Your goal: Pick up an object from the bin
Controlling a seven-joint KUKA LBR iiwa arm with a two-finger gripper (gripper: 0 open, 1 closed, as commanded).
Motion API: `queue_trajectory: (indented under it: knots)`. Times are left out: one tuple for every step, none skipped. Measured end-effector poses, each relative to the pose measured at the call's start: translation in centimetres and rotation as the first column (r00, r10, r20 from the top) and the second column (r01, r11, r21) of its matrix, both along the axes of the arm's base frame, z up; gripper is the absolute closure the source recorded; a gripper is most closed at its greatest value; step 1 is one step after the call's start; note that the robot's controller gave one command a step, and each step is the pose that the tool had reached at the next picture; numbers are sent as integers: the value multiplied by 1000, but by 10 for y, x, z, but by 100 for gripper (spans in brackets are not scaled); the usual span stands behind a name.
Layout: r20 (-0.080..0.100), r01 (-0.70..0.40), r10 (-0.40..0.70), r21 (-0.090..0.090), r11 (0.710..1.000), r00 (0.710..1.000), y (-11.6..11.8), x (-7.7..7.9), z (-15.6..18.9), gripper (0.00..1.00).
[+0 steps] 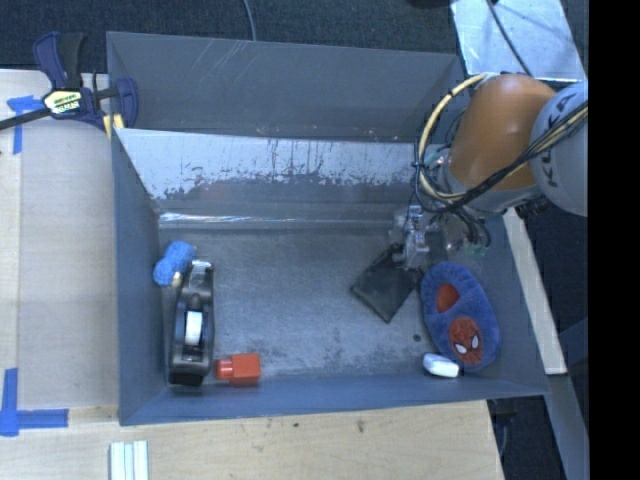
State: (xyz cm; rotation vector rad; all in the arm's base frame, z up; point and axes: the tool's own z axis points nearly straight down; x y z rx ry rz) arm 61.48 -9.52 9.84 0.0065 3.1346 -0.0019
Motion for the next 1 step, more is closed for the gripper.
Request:
queue_trajectory:
  knots:
    - [3,-1,1,-1,1000,1000,-1,2,45,100]
